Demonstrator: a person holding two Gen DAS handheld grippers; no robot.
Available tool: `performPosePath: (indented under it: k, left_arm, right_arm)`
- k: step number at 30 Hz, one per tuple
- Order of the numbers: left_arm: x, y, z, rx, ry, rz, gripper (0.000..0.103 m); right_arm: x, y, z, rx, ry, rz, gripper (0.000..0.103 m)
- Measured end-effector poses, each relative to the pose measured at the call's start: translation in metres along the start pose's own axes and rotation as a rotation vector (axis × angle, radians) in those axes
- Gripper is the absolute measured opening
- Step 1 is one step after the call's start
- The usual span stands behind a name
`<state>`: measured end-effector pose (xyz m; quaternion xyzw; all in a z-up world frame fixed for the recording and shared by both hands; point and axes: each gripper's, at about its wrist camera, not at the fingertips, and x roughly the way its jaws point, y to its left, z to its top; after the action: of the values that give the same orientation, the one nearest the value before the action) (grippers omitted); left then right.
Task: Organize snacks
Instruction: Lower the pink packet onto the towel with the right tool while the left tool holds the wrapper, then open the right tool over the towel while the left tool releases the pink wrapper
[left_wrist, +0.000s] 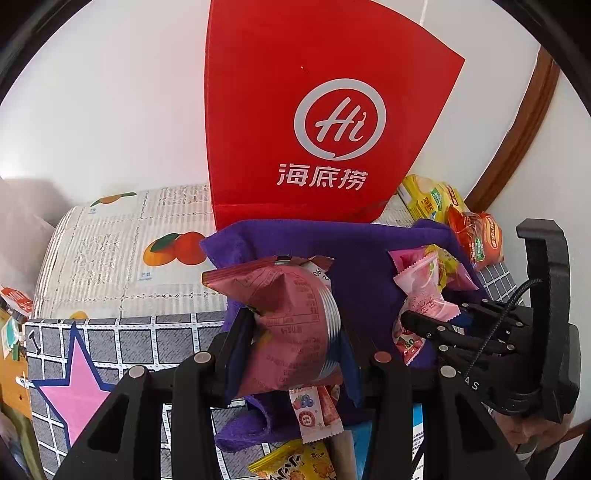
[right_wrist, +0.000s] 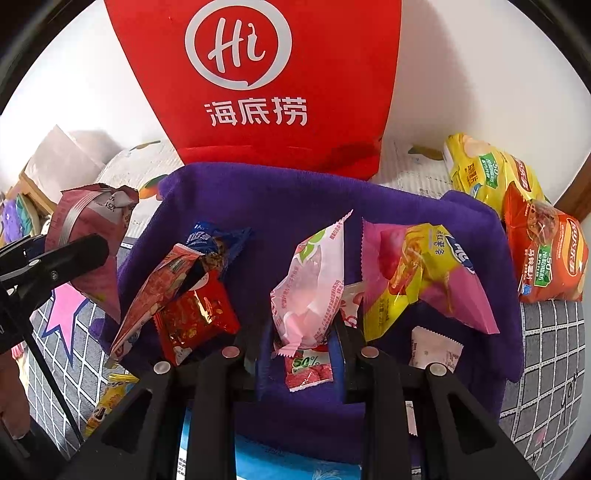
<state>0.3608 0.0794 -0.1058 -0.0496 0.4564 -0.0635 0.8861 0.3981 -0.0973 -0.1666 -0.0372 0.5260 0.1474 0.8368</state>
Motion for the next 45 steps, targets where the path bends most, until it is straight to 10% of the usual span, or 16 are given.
performPosePath:
  k: [45]
  left_arm:
    - [0.014, -0.008, -0.004, -0.021, 0.02, -0.091, 0.042]
  right_arm:
    - [-0.063, -0.012, 0.001, 0.014, -0.146, -0.004, 0.049]
